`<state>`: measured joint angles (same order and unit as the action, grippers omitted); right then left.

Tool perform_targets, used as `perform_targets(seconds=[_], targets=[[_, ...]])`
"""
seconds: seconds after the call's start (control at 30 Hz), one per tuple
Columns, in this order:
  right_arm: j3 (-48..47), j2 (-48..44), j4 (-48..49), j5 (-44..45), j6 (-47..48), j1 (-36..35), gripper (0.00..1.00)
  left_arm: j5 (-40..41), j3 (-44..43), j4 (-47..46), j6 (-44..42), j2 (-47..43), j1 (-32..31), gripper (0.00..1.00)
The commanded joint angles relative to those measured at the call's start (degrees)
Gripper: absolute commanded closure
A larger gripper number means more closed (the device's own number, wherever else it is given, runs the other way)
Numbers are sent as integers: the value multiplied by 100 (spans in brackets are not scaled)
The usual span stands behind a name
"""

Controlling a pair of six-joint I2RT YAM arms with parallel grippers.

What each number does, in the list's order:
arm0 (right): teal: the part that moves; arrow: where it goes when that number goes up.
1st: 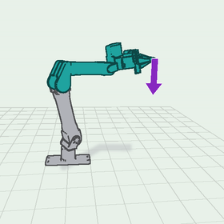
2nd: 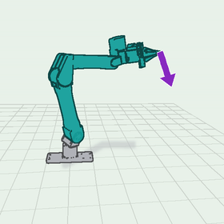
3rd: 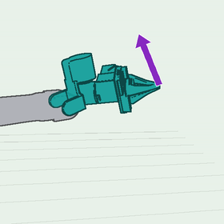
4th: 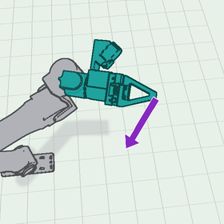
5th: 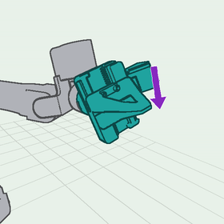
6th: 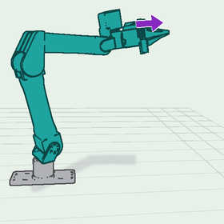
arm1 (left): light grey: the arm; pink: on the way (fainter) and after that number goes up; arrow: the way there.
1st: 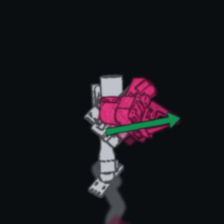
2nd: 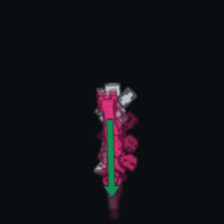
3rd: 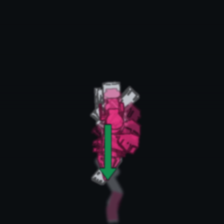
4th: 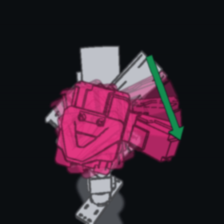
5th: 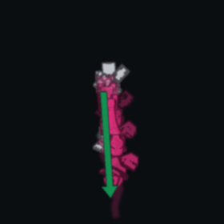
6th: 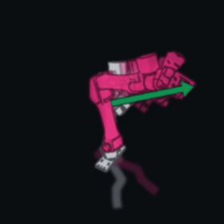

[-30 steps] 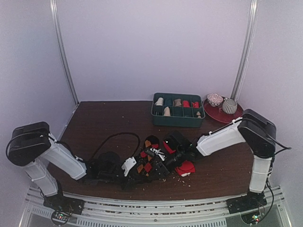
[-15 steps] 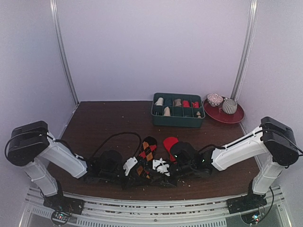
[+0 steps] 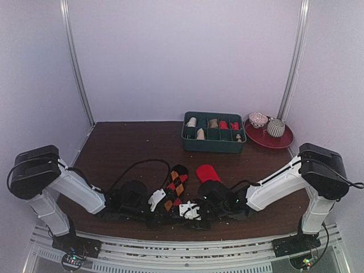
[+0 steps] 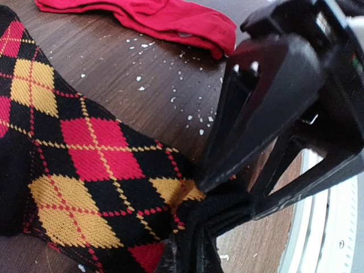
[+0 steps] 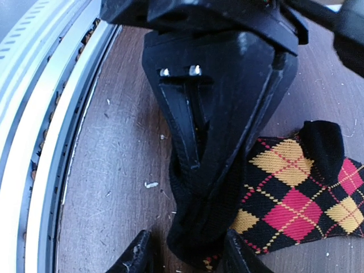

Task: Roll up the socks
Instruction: Roll a pair of socks at the center of the board.

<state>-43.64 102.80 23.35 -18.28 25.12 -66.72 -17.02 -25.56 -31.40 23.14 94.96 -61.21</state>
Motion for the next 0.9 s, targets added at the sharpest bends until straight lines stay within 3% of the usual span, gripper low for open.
perform_targets(seconds=[0.0,0.07,0.2,0.3,0.37,0.4,0.53,0.63,0.73,0.87], targets=[[-162,229,97,373,-42,-88,61,-167,100,840,61,329,-14,100],[-258,342,23,526,-149,-94,70,-187,95,834,52,355,-14,100],[-448,488,-286,741,-656,-34,96,-191,108,827,-5,283,-15,100],[-542,530,-560,178,-1281,171,100,7,75,957,-151,59,-16,100],[-558,549,-719,-480,-1785,325,100,280,16,1182,-322,-231,-13,85],[-584,589,-847,-777,-2057,401,100,475,-23,1312,-375,-408,-15,68],[-591,792,-1206,-1781,-3050,635,100,1264,120,1516,-535,-1527,-18,32],[-468,967,-1104,-2392,-4003,844,100,1684,418,1348,-704,-2451,-22,21],[-351,1118,-846,-2920,-4916,1068,100,1732,827,847,-930,-3128,-23,19],[-376,1383,-730,-3127,-5910,1302,100,1359,992,333,-1028,-3047,-35,20]])
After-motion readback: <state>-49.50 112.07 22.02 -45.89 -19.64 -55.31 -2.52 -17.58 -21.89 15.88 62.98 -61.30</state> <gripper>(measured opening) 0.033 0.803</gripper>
